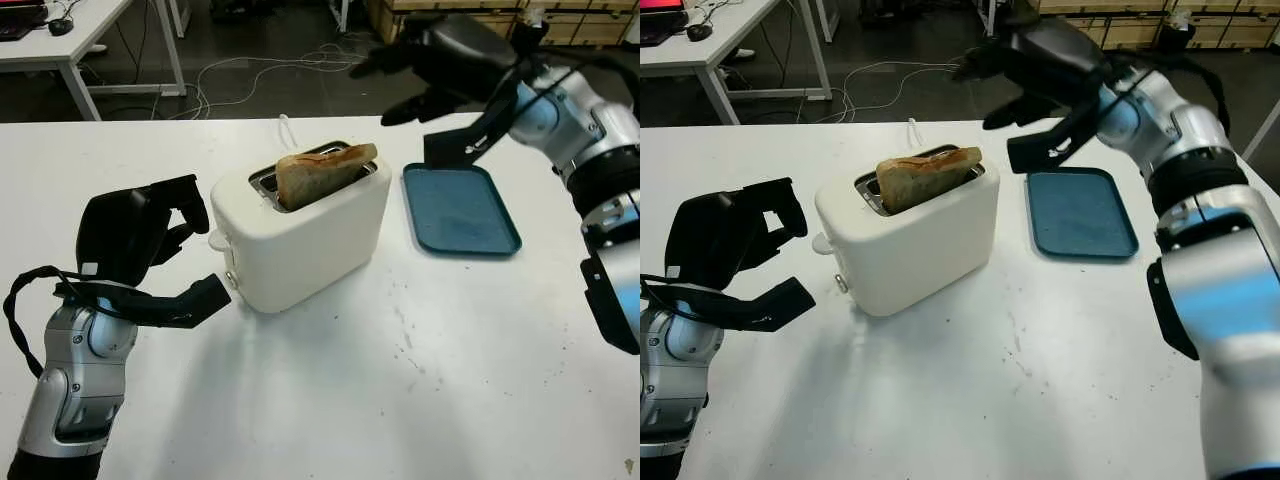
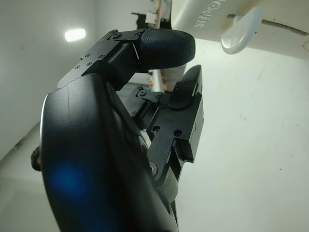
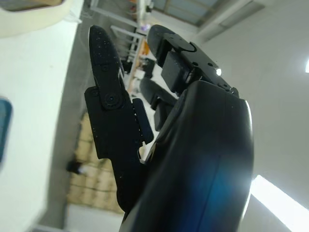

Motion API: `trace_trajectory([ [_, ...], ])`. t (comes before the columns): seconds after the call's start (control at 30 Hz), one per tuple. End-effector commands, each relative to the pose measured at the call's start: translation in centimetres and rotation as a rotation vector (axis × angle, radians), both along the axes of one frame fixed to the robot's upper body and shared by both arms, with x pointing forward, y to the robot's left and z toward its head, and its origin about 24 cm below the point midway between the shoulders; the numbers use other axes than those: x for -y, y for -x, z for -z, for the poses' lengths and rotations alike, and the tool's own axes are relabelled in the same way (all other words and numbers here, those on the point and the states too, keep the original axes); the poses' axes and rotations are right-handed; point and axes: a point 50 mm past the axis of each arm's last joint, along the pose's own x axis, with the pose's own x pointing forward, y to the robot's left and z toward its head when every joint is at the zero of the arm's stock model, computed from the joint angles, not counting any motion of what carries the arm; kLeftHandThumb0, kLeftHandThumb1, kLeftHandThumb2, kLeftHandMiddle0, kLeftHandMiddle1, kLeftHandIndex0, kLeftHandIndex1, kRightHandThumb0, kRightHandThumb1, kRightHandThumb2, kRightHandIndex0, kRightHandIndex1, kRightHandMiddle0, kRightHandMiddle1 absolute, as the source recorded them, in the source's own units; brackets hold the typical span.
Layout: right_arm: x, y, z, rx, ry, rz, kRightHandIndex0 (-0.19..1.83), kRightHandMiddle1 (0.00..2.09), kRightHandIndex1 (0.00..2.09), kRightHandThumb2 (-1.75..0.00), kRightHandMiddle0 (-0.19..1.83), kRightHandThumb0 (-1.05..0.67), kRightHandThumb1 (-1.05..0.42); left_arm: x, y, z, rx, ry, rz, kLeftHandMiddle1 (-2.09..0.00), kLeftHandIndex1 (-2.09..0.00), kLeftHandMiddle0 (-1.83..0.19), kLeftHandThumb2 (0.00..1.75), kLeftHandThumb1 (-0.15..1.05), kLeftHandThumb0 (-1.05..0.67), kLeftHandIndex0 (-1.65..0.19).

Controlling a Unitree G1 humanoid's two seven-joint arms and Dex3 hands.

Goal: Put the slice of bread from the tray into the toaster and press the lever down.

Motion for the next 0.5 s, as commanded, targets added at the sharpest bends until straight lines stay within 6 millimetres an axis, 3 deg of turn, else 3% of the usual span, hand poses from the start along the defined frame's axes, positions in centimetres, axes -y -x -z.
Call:
trace_trajectory([
  [0.0,0.7,0.6,1.2,0.010,-0.231,-0.024,0.64,0.19,0.84,-0.02,0.87,-0.41,-0.89,-0.1,0.0,-0.2,0.014,-0.019,-0.005,-1.75,-1.63,-0.94,0.00,0.88,0.14,-0.81],
  [0.13,2.6,2.0,5.4,-0.098,-0.548,0.000,0.80,0.27,1.13,-0.13,1.00,-0.31,-0.92,-0.1,0.2,-0.6,0.031,-0.023,0.003,-1.75,-1.63,-0.93,0.00,0.88,0.13,-0.80],
  [0.2,3.3,3.1,7.3,-0.169,-0.644,0.009,0.94,0.67,1.20,-0.21,0.98,-0.34,-0.92,0.0,0.3,-0.9,0.050,-0.027,0.009,-1.75,-1.62,-0.94,0.00,0.88,0.13,-0.80],
  [0.23,3.6,3.8,8.4,-0.199,-0.686,0.013,1.03,1.02,1.28,-0.27,0.91,-0.33,-0.92,0.1,0.4,-1.1,0.059,-0.028,0.014,-1.75,-1.63,-0.94,0.00,0.87,0.12,-0.81],
  [0.27,3.9,4.7,9.5,-0.225,-0.731,0.015,1.05,1.21,1.36,-0.31,0.87,-0.34,-0.92,0.2,0.5,-1.3,0.070,-0.026,0.022,-1.75,-1.63,-0.95,0.00,0.88,0.12,-0.81],
  [0.3,4.1,5.6,10.5,-0.246,-0.769,0.022,1.02,1.49,1.55,-0.37,0.76,-0.35,-0.92,0.3,0.6,-1.4,0.077,-0.027,0.028,-1.75,-1.65,-0.96,0.00,0.87,0.12,-0.82],
  [0.37,4.4,7.2,12.1,-0.273,-0.848,0.055,0.97,1.68,1.69,-0.40,0.66,-0.37,-0.92,0.5,0.7,-1.6,0.079,-0.040,0.038,-1.75,-1.65,-0.96,0.00,0.87,0.10,-0.82],
  [0.47,4.8,9.3,13.7,-0.266,-0.949,0.128,0.87,1.74,1.74,-0.44,0.52,-0.44,-0.92,0.5,0.6,-1.6,0.059,-0.066,0.048,-1.71,-1.51,-0.97,0.00,0.87,0.05,-0.85],
])
